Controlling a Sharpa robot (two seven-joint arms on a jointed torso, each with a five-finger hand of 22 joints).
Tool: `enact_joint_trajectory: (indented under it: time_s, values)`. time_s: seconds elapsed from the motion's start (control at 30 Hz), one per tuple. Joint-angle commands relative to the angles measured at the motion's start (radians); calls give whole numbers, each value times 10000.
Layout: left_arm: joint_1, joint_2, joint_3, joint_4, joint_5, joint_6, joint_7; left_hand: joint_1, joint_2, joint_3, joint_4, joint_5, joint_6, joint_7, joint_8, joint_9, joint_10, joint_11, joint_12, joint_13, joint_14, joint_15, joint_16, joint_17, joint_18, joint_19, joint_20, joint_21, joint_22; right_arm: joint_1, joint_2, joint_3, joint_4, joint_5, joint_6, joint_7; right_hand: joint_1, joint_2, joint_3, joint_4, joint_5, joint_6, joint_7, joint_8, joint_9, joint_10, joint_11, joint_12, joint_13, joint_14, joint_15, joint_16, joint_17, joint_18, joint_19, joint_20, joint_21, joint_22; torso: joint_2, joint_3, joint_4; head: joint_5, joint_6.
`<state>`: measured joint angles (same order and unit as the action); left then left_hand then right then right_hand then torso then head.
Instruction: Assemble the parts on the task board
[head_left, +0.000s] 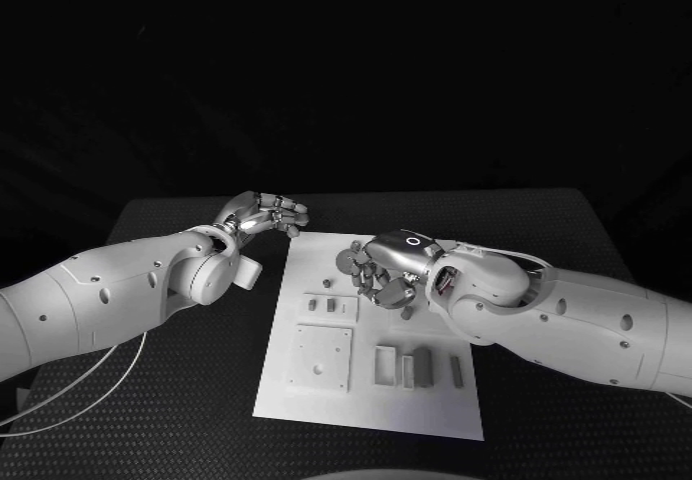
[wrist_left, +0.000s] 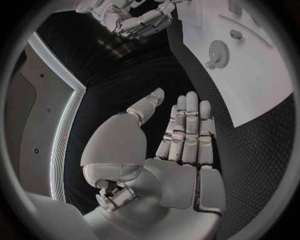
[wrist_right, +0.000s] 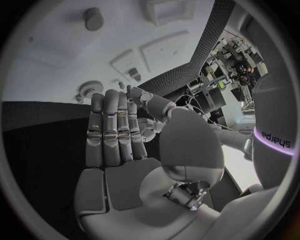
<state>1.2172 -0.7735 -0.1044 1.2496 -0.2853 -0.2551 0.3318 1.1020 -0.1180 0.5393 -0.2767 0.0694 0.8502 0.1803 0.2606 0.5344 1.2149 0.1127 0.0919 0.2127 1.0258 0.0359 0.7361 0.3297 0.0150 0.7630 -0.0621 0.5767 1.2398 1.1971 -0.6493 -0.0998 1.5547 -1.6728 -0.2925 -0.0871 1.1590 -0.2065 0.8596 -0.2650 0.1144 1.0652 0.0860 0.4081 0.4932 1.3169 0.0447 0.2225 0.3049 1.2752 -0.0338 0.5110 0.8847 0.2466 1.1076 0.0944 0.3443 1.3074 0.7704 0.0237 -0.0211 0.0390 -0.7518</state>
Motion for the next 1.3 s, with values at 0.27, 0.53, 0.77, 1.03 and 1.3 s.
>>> enact_joint_trajectory:
  time_s: [0.27,0.53,0.77,1.03,1.3]
  values:
    - [93,156,7,16,63,-191,115,-37,-28,-47,1,-41,-41,-5,-5,10,-82,-4,-24,-12,37,54,-52,28,107,21,41,-51,23,-343,624,-246,-185,-749,157,80,-45,56,-34,-100,112,13,34,-4,45,-2,-8,-80,42,64,-34,-80,30,152,84,-21,17,140,8,-4,-15,287,-134]
    - [96,268,7,13,63,-193,121,-40,-32,-46,8,-41,-35,-8,2,15,-77,-6,-21,-13,35,57,-63,37,105,21,44,-56,28,-586,731,-374,-221,-868,112,174,-55,66,-45,-116,146,14,33,-8,61,1,-9,-92,64,72,-35,-89,42,152,89,-22,15,143,6,-1,11,422,-238]
    - [97,341,9,-4,63,-202,131,-46,-25,-44,19,-40,-31,-10,7,19,-75,-7,-19,-14,32,60,-75,47,104,21,46,-62,33,-788,890,-528,-281,-1262,40,156,-62,75,-55,-133,184,13,33,-14,77,4,-9,-105,86,77,-36,-100,52,152,92,-23,12,146,6,16,-30,524,-277]
    - [97,453,9,-46,72,-161,131,-51,-21,-43,27,-40,-31,-12,11,22,-74,-7,-17,-16,30,62,-86,56,103,21,48,-67,37,-935,990,-585,-333,-1310,61,162,-60,74,-60,-145,178,17,31,-16,88,10,-12,-111,101,83,-38,-106,59,152,97,-26,11,149,1,12,-3,563,-333]
    - [96,462,9,-69,74,-139,127,-59,-17,-44,34,-42,-33,-12,13,24,-78,-5,-19,-19,27,64,-96,66,102,20,50,-73,42,-1046,1047,-635,-367,-1310,138,153,-60,77,-62,-151,173,19,30,-17,97,15,-13,-115,113,89,-39,-110,65,152,103,-28,11,150,0,15,-19,625,-407]
